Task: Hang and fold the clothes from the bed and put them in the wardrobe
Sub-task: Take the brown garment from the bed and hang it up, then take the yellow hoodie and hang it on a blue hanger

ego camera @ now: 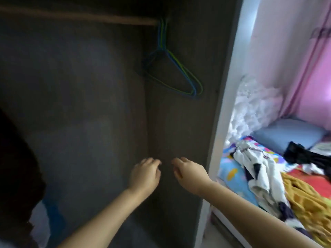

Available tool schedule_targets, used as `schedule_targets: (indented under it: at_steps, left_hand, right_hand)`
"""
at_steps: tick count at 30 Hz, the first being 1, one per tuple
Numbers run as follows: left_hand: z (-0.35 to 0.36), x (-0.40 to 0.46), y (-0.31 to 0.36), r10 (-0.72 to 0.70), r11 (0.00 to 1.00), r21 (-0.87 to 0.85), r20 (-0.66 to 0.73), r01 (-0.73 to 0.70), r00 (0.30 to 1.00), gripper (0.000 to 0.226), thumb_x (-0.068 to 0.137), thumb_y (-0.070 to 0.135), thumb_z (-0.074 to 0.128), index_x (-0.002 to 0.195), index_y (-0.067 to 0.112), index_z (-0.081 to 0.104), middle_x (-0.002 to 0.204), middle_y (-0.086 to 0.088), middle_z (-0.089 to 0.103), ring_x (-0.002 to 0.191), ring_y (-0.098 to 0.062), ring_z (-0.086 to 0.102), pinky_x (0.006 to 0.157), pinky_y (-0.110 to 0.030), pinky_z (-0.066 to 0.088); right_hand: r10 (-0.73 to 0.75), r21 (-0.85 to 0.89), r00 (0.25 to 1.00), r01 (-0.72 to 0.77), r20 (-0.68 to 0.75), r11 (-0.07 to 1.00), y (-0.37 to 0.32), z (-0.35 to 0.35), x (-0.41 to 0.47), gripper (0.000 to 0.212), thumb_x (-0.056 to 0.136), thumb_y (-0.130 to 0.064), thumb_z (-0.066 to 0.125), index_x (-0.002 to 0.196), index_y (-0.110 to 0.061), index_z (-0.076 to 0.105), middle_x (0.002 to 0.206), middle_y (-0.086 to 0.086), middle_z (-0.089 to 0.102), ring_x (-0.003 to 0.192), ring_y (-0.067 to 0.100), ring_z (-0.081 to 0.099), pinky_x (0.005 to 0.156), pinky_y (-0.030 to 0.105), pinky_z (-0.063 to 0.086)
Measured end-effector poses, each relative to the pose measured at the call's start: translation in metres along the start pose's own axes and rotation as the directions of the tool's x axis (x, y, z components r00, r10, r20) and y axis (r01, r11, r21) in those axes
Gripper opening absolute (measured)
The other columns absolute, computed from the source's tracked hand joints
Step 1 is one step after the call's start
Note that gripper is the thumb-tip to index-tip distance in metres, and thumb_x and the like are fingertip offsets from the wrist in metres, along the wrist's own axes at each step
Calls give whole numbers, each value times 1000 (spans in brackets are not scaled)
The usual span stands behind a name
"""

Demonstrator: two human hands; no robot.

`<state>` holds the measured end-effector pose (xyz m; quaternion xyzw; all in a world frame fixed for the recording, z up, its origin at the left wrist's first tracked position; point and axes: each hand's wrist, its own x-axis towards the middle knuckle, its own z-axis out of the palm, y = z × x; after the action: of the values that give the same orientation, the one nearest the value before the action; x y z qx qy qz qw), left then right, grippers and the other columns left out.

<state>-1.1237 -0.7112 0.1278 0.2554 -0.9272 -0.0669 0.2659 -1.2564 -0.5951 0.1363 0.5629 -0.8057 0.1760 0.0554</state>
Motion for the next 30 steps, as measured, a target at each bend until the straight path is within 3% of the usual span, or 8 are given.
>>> schedule_targets:
  at_steps: [4, 7, 11, 15, 18, 21, 30]
  left_hand:
    - [48, -30, 48, 151, 988, -62, 173, -142, 973, 29, 93, 21, 44, 116, 26, 61, 112, 5, 62, 108, -18, 55, 82, -32, 43]
    - [79, -54, 86, 281, 957, -152, 300, -246, 912, 30, 95, 20, 42, 118, 23, 60, 114, 2, 61, 109, -19, 54, 84, -32, 43]
    - [120, -87, 141, 418, 906, -268, 430, -329, 801, 31, 94, 22, 42, 120, 23, 59, 117, 1, 61, 110, -20, 55, 86, -30, 43]
    - [159, -112, 206, 539, 842, -345, 529, -415, 655, 33, 93, 24, 42, 122, 25, 57, 122, 3, 60, 114, -20, 54, 89, -32, 44]
    - [189, -119, 261, 605, 795, -394, 562, -461, 564, 32, 93, 24, 41, 121, 23, 58, 121, 3, 61, 113, -20, 55, 89, -32, 46]
    - [219, -121, 327, 648, 760, -436, 569, -482, 507, 31, 94, 23, 41, 120, 22, 58, 120, 1, 62, 109, -21, 57, 85, -32, 46]
    - [293, -125, 464, 613, 780, -428, 669, -457, 420, 34, 96, 21, 40, 126, 18, 56, 124, -2, 60, 110, -22, 57, 84, -32, 46]
  right_hand:
    - [217, -36, 975, -216, 37, 976, 41, 6, -82, 30, 96, -32, 38, 122, -24, 52, 119, 2, 60, 103, 30, 61, 77, 37, 50]
    - [406, -50, 908, -403, 98, 914, 68, 12, -152, 31, 97, -32, 39, 122, -24, 54, 122, 1, 61, 106, 29, 60, 80, 36, 49]
    - [647, -82, 745, -643, 161, 761, 96, 25, -261, 32, 97, -33, 37, 123, -24, 54, 124, 2, 61, 108, 28, 60, 83, 37, 51]
    - [823, -135, 532, -817, 197, 560, 124, 27, -362, 31, 98, -29, 36, 121, -18, 52, 122, 5, 61, 107, 30, 59, 84, 38, 50]
    - [900, -133, 385, -900, 206, 415, 148, 20, -423, 30, 98, -28, 36, 122, -17, 51, 122, 6, 59, 108, 28, 57, 83, 37, 49]
    - [938, -123, 283, -943, 199, 310, 181, 3, -473, 33, 98, -29, 36, 128, -22, 48, 126, 3, 58, 111, 25, 56, 84, 35, 48]
    - [936, -120, 204, -962, 286, 246, 309, -28, -551, 39, 99, -26, 36, 137, -22, 42, 129, 1, 55, 106, 21, 57, 76, 32, 48]
